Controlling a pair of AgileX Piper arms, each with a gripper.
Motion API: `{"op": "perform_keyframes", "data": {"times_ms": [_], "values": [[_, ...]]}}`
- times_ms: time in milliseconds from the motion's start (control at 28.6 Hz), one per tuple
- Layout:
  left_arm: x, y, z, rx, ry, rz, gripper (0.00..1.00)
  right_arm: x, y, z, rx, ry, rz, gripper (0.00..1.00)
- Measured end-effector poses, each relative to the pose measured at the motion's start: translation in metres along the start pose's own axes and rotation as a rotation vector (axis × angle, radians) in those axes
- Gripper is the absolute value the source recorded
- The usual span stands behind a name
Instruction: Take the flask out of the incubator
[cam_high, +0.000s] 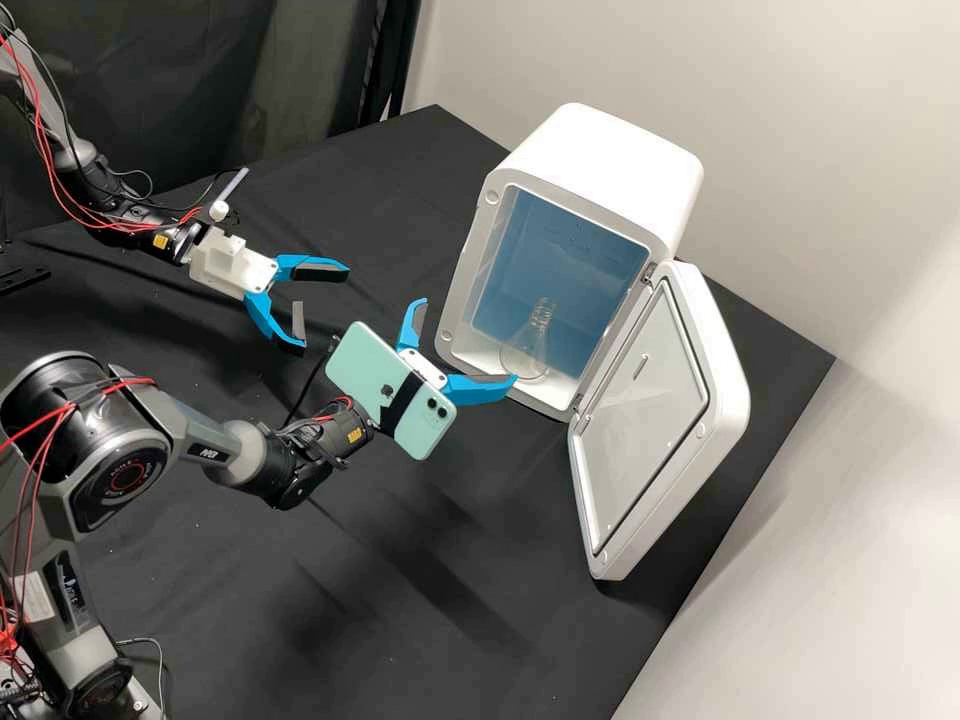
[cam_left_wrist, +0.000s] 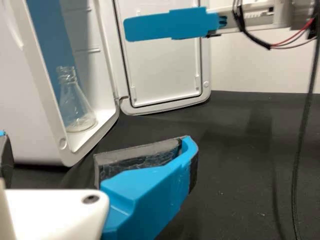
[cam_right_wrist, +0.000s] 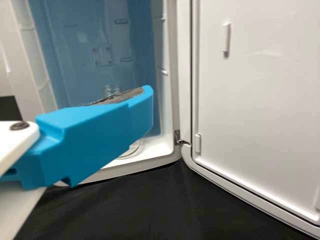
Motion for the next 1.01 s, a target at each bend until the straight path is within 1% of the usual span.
{"op": "perform_keyframes", "data": {"times_ms": [35,70,105,140,280,454,629,804,1014], "values": [[0.000,0.0000,0.000,0.000,-0.001,0.000,1.00,0.001,0.001,0.002,-0.003,0.004,0.010,1.00],[0.000,0.0000,0.000,0.000,-0.001,0.000,1.00,0.000,0.001,0.003,0.004,0.008,0.015,1.00],[0.000,0.0000,0.000,0.000,-0.001,0.000,1.00,0.001,0.001,0.005,0.011,0.006,0.018,1.00],[0.000,0.0005,0.000,0.001,-0.001,0.002,1.00,0.000,0.001,0.007,0.009,0.004,0.018,1.00],[0.001,0.0014,0.000,0.002,-0.001,0.005,1.00,0.002,-0.002,0.019,0.002,-0.027,-0.001,1.00],[0.001,0.0020,0.000,0.003,-0.002,0.007,1.00,0.004,-0.005,0.030,0.003,-0.058,-0.012,1.00],[0.001,0.0020,0.000,0.003,-0.002,0.007,1.00,0.006,-0.009,0.038,0.005,-0.080,-0.020,1.00],[0.001,0.0020,0.000,0.003,-0.002,0.007,1.00,0.012,-0.011,0.041,0.003,-0.081,-0.022,1.00],[0.001,0.0020,0.000,0.003,-0.002,0.007,1.00,0.022,-0.007,0.043,0.002,-0.075,-0.005,1.00]]}}
